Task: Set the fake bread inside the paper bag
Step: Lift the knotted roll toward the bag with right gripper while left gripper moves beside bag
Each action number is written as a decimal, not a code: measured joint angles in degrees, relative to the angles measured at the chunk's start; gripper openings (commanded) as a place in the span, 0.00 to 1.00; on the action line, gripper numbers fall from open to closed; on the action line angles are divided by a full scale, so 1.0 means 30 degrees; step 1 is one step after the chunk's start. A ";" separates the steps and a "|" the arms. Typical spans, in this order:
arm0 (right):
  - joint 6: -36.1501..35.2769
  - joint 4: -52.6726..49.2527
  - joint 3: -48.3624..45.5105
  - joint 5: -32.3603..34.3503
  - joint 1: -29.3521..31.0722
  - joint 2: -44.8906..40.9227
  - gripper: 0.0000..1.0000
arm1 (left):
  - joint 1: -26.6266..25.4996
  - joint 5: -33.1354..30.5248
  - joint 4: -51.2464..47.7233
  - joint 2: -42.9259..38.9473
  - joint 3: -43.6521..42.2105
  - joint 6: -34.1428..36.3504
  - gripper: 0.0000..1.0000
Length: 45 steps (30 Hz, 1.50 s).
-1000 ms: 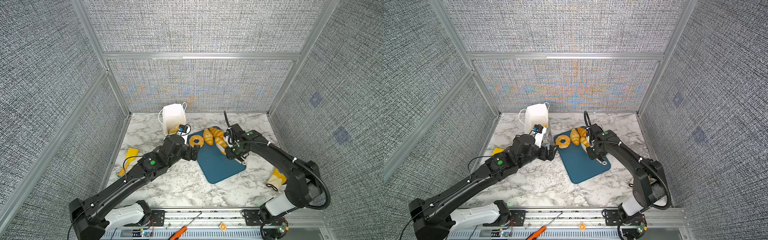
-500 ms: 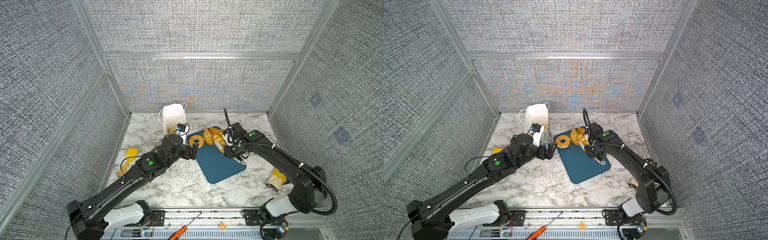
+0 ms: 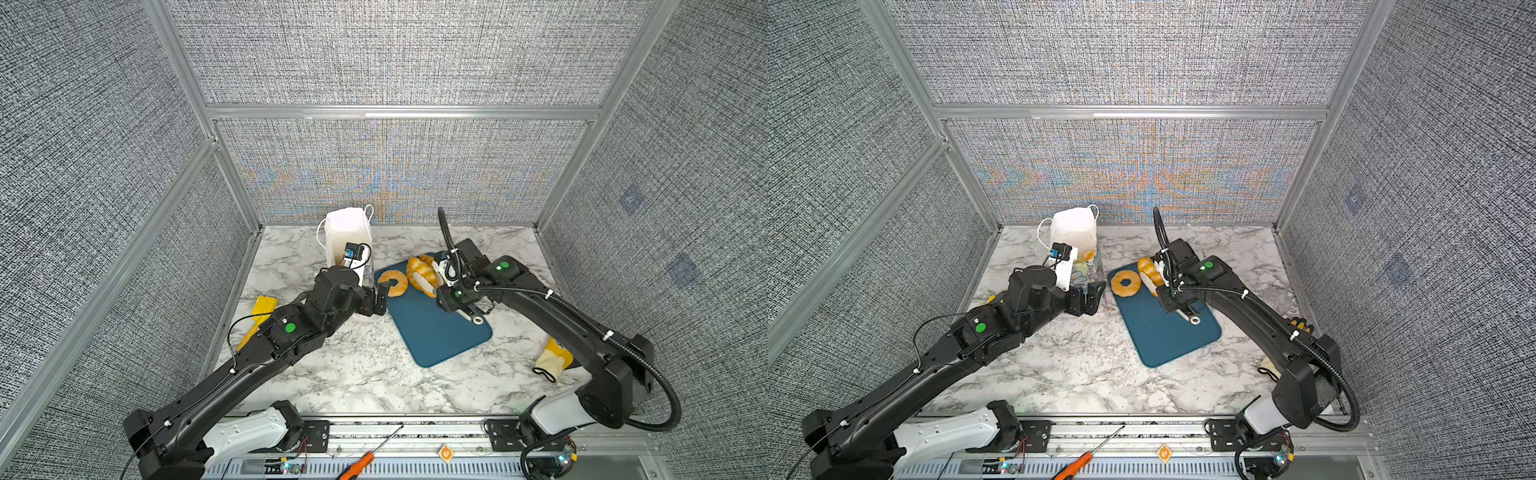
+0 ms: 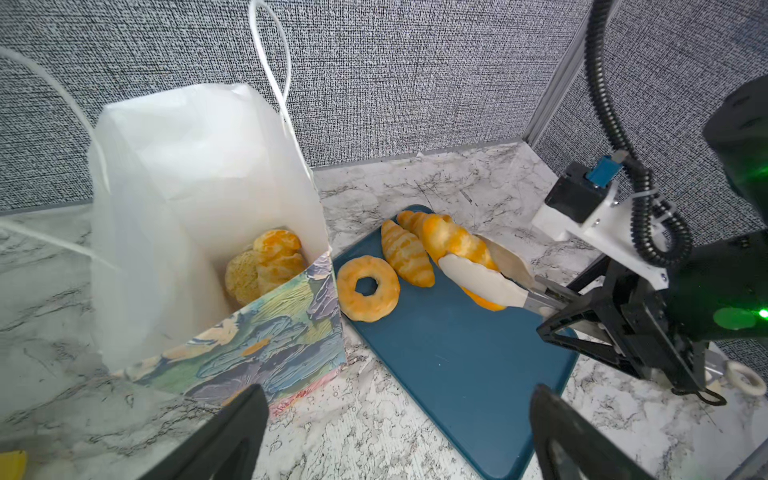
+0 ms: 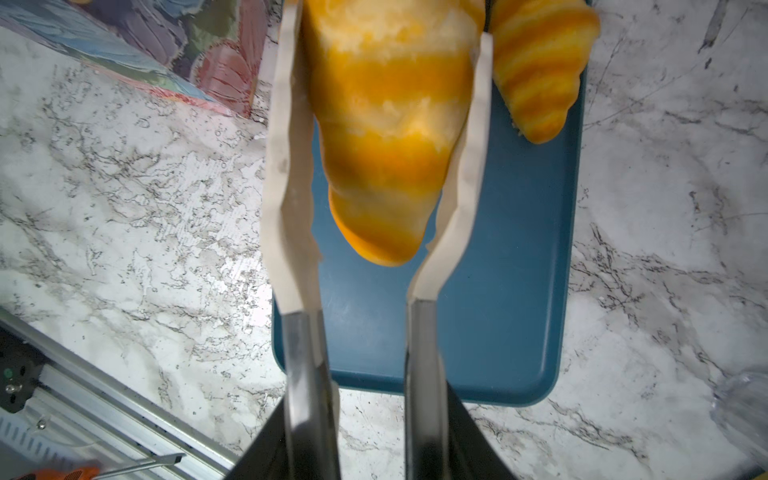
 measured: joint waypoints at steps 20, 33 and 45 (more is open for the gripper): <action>0.0066 -0.0277 0.4685 0.0051 0.1880 -0.0015 0.43 | 0.2033 -0.0328 -0.1960 -0.0889 0.1632 0.1311 0.99; -0.0029 0.0044 0.8364 -0.0299 0.3344 0.1333 0.42 | 0.3395 -0.0109 -0.2776 -0.1224 0.2164 0.1931 0.99; -0.0306 0.0510 1.1963 -0.0918 0.4932 0.4320 0.42 | 0.4758 0.0262 -0.3031 -0.2208 0.1603 0.2215 0.99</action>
